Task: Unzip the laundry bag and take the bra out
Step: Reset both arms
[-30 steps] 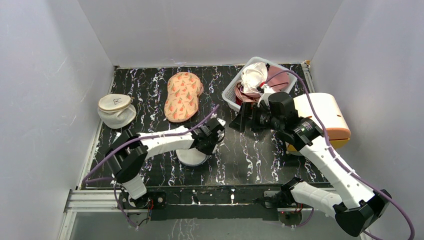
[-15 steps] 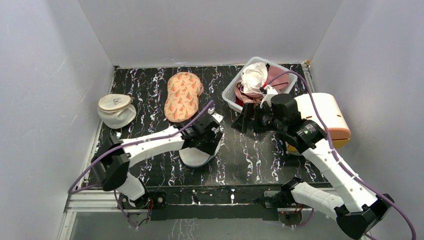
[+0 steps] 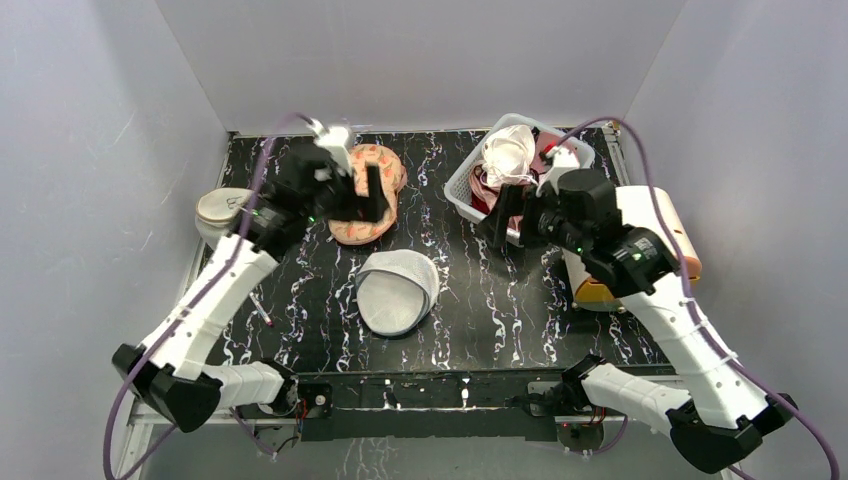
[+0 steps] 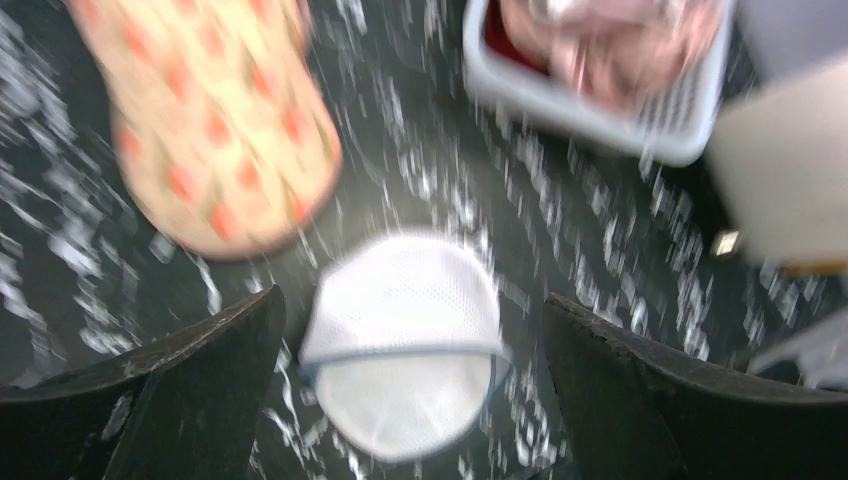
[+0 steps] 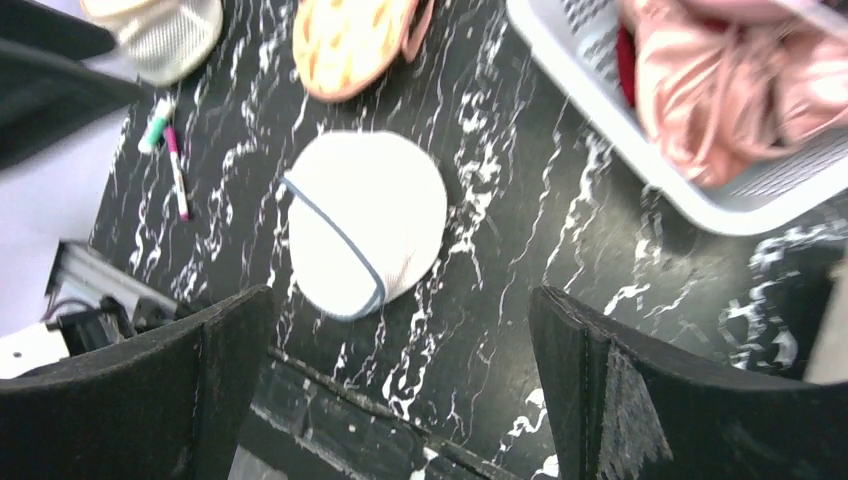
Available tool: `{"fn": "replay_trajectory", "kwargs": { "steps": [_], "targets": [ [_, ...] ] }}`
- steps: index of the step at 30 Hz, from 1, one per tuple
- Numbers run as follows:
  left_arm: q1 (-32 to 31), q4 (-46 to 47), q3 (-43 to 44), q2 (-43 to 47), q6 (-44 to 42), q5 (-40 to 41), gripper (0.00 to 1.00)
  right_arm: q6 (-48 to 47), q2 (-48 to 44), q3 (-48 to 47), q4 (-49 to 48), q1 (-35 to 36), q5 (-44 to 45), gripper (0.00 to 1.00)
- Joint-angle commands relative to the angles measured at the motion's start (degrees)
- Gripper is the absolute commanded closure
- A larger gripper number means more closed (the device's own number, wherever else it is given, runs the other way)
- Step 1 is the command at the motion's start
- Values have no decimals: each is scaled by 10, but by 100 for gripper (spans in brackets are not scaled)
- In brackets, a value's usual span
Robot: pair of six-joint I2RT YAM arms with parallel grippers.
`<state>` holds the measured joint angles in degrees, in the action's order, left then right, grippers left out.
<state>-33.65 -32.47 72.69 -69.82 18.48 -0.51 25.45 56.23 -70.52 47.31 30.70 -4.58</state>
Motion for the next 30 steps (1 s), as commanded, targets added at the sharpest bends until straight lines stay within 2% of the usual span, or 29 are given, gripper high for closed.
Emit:
{"fn": "replay_trajectory", "kwargs": {
  "steps": [1, 3, 5, 11, 18, 22, 30],
  "targets": [
    [41, -55, 214, 25, -37, 50, 2, -37, 3, -135, 19, -1, 101, 2],
    [42, -60, 283, 29, -34, 84, 2, -51, 5, -189, 24, -2, 135, 2],
    [42, -43, 307, 52, -21, 106, 2, -67, 5, -234, 21, -1, 157, 2],
    [42, 34, 250, 149, -22, 146, 2, -100, -3, -311, 5, -1, 147, 2],
    [42, 21, 234, 186, -62, 204, 2, -100, -32, -278, -66, -1, 132, 2],
    [42, 59, 189, 214, -74, 209, 2, -102, -38, -263, -87, -1, 139, 2],
    [42, 100, 173, 224, -99, 216, 2, -101, -59, -236, -105, -1, 149, 2]
  ]
}}
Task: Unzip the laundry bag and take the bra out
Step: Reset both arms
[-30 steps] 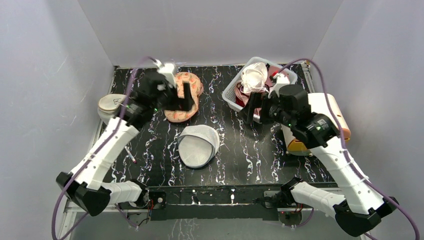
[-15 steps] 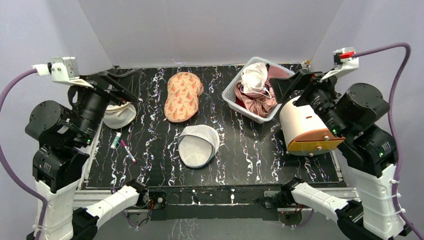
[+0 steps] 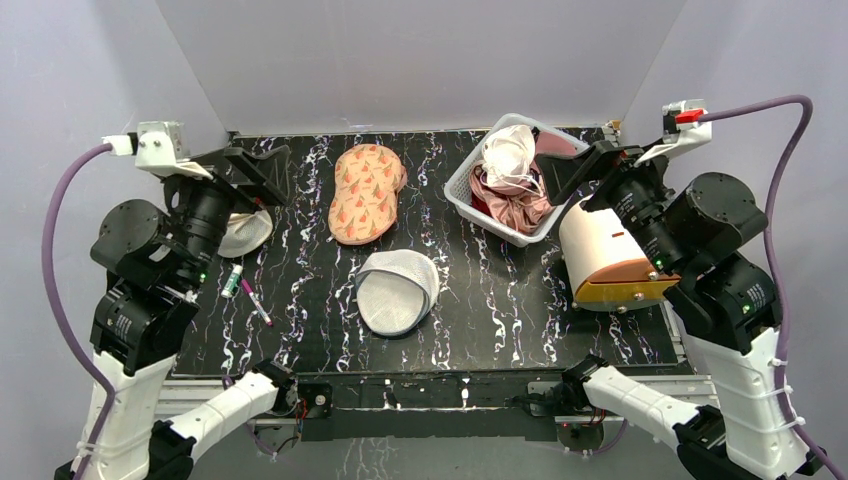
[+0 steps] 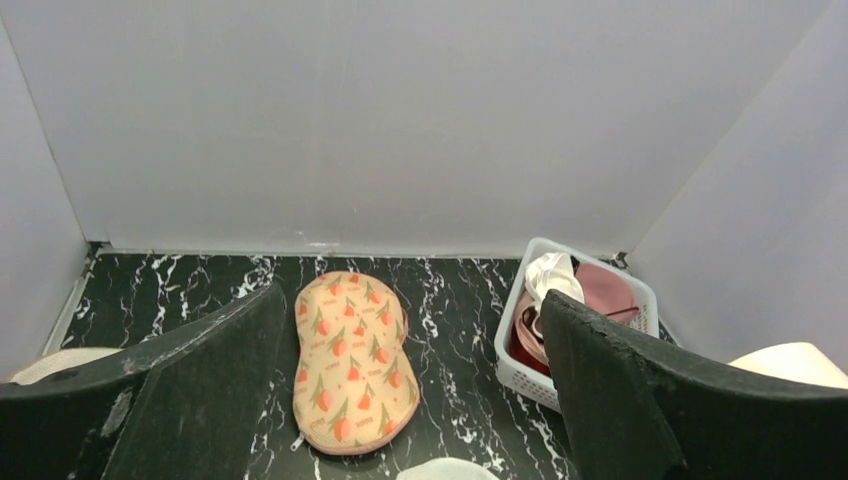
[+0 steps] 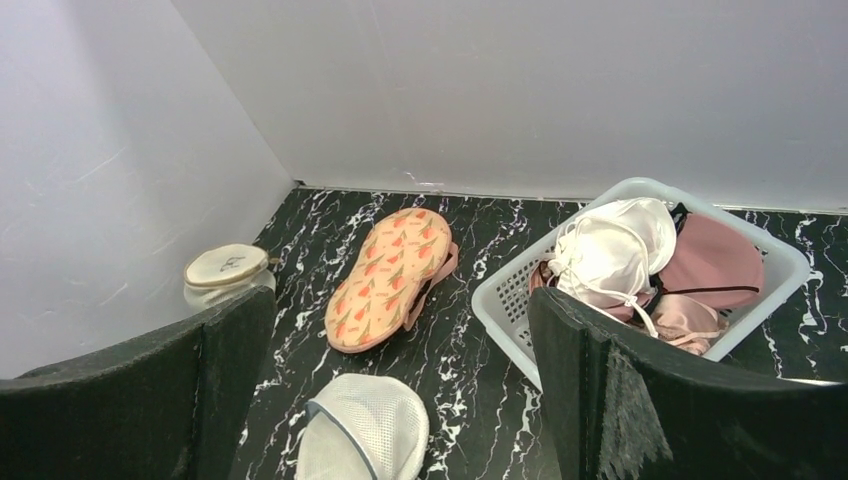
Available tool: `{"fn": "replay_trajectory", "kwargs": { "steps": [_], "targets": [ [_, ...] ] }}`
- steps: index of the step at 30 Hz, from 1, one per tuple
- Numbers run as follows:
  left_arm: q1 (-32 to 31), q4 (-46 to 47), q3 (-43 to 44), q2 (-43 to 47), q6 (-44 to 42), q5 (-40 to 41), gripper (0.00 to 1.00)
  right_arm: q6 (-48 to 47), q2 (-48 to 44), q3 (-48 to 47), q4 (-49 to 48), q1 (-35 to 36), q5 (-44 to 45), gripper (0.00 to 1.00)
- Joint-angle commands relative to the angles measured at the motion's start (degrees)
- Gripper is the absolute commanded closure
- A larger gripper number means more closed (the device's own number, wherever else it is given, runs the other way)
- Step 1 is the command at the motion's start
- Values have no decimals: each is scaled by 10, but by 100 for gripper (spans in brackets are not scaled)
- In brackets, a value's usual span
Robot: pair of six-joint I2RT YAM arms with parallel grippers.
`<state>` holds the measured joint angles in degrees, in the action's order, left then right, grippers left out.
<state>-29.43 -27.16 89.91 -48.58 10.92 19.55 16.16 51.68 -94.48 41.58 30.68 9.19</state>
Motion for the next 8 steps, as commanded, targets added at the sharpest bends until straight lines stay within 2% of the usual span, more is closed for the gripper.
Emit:
{"fn": "replay_trajectory", "kwargs": {
  "steps": [1, 8],
  "targets": [
    [0, 47, 1, 11, -25, 14, 2, -8, -14, 5, -49, -1, 13, 2],
    [0, 53, -15, 5, -19, 3, 2, -15, -19, 24, -57, -1, 10, 2]
  ]
}}
